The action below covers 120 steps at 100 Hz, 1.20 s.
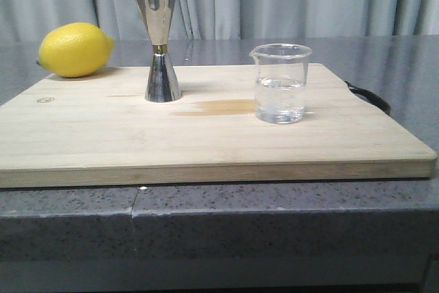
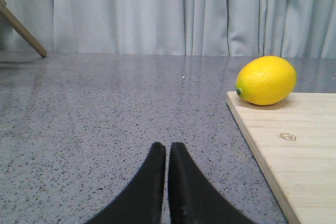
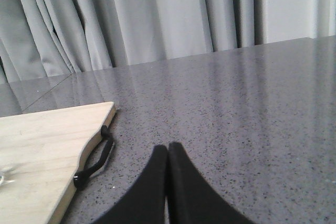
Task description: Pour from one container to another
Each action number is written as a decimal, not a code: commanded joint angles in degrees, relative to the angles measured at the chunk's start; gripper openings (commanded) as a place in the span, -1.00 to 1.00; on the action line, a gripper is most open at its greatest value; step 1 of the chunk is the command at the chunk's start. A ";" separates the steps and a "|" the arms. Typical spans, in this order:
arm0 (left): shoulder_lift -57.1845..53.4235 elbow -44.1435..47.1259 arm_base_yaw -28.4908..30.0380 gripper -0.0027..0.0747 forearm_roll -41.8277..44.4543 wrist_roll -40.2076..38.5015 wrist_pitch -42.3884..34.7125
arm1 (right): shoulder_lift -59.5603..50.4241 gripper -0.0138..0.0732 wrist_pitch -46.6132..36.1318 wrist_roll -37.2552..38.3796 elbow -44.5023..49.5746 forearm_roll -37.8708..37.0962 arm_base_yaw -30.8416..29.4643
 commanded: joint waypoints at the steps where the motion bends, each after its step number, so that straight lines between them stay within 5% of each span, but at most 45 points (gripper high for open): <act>1: -1.42 2.03 0.04 -0.98 -0.23 -0.39 -5.03 | -1.15 -0.85 -4.84 -0.51 1.23 -0.12 -0.30; 53: -1.42 2.03 0.04 -0.98 -1.62 -0.39 -7.40 | -1.15 -0.85 -10.54 -0.02 1.23 -0.02 -0.30; 65: -1.42 2.03 0.04 -0.98 -11.37 -0.39 -8.33 | -1.15 -0.85 -13.32 7.58 1.23 0.46 -0.30; 77: -1.42 1.50 0.04 -0.98 -37.40 -0.39 -10.57 | -1.15 -0.85 -14.61 23.85 0.30 0.54 -0.30; 84: -1.42 0.40 0.04 -0.98 -50.30 -0.39 -10.29 | -1.15 -0.85 -9.69 29.52 -2.26 0.54 -0.30; 96: -1.29 -4.12 0.04 -0.98 -50.73 0.52 -2.63 | 0.52 -0.85 6.20 29.35 -10.76 0.54 0.04; 107: 0.96 -10.12 0.04 -0.98 -48.31 3.73 7.21 | 6.56 -0.85 20.07 17.44 -20.43 0.43 0.04; 120: 8.34 -17.37 0.04 -0.98 -48.41 16.50 18.09 | 17.19 -0.85 29.86 4.88 -29.73 0.55 0.04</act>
